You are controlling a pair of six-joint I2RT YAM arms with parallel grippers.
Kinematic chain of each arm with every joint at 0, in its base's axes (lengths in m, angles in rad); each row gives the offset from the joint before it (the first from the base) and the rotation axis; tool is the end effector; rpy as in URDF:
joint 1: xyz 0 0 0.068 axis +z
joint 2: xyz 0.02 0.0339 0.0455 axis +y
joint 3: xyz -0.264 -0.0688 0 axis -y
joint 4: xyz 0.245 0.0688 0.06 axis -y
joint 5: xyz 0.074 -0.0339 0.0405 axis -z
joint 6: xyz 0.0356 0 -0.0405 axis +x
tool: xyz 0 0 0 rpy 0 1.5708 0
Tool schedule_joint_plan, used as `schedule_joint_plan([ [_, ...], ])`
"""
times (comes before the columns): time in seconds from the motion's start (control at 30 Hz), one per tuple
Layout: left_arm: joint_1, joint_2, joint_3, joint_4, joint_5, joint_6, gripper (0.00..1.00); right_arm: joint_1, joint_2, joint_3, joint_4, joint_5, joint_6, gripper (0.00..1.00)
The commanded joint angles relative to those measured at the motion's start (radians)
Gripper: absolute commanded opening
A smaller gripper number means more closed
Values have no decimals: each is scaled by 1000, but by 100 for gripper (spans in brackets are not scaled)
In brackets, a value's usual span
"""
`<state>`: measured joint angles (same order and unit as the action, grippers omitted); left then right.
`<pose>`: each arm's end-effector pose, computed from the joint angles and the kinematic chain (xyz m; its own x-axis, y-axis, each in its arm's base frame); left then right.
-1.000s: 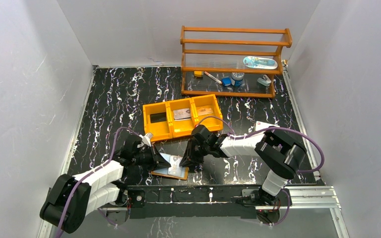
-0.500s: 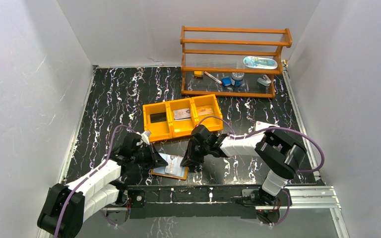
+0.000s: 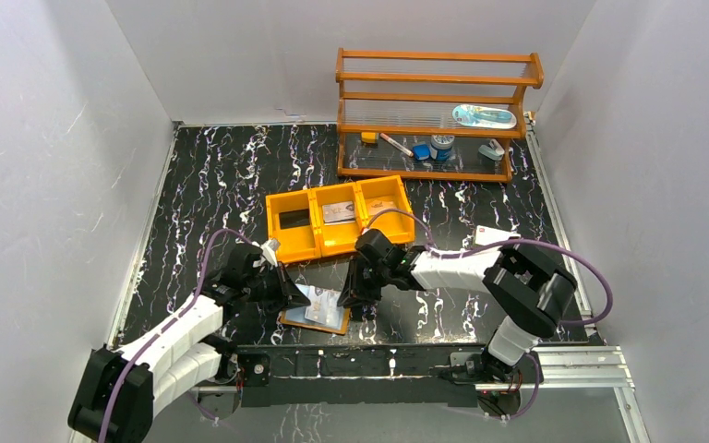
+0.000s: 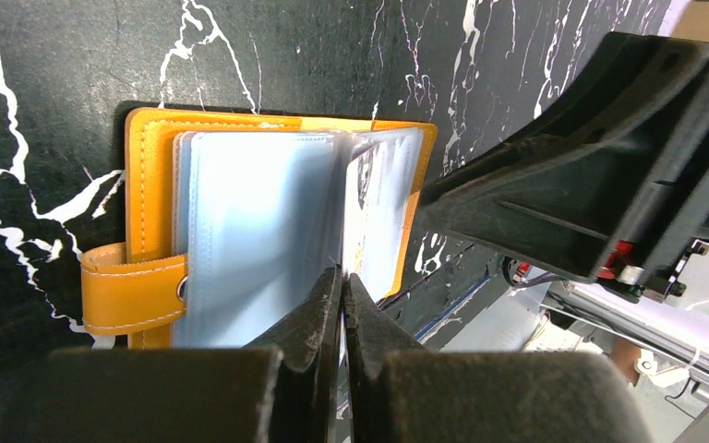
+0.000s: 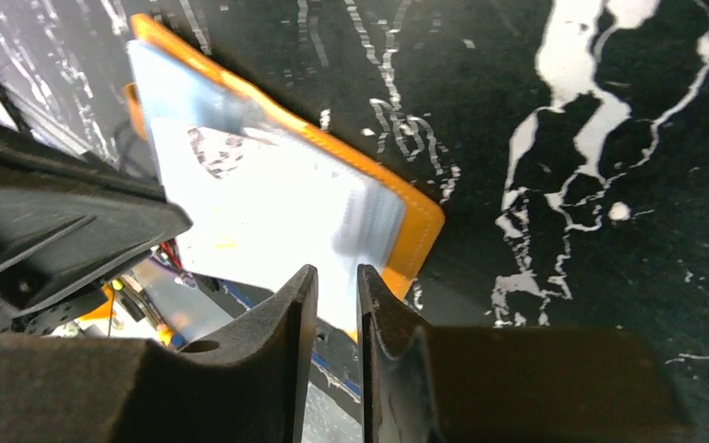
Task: Take the credit cards out of the card holder
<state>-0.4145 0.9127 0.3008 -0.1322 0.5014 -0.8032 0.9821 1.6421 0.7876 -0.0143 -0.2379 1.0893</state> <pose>0.1496 -0.0845 0.1595 -0.9175 -0.2857 -0.2766 0.0239 0.6548 -0.7555 0.1680 0.2667 0.1485 -0.9876 0.0720 -0.1396 -0.0377 0.7541 0.6557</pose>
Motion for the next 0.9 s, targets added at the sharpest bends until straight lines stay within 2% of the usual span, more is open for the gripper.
schedule_joint_plan([
  [0.0, 0, 2, 36, -18, 27, 11, 0, 4, -80, 71, 5, 0, -62, 32],
  [0.13, 0, 11, 37, -16, 31, 12, 0, 12, -62, 75, 88, -64, -54, 35],
  [0.37, 0, 24, 33, -3, 47, 6, 0, 24, 80, 46, 156, -148, -23, 37],
  [0.43, 0, 36, 29, 13, 66, 6, 0, 24, 122, 46, 122, -147, -26, 37],
  [0.63, -1, 108, 8, 87, 134, -6, 14, 24, 153, 3, 107, -128, 6, 34],
  [0.87, -3, 155, 1, 145, 168, -15, 21, 23, 163, -7, 104, -120, 19, 32],
])
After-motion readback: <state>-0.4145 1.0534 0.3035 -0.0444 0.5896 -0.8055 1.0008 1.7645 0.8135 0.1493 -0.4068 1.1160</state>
